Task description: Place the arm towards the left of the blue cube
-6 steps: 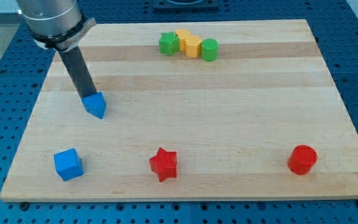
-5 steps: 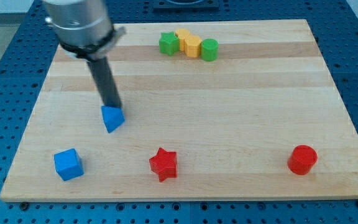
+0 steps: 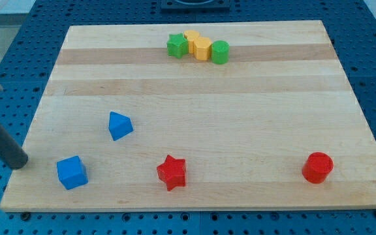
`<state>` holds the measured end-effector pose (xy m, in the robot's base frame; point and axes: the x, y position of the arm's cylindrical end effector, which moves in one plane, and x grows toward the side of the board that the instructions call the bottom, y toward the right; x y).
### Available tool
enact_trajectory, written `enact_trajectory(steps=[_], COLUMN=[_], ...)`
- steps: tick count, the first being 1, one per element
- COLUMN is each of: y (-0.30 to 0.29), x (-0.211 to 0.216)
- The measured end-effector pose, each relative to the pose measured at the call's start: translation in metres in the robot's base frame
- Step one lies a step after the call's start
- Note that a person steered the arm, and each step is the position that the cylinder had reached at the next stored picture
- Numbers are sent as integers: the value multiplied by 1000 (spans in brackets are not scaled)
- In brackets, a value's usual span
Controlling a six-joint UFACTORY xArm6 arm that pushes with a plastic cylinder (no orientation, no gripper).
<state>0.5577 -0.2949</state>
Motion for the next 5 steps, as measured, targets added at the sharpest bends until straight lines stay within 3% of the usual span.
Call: enact_trajectory(steps=[1,2,3,5], y=[-8,27,43,105], x=[4,45,34,-77])
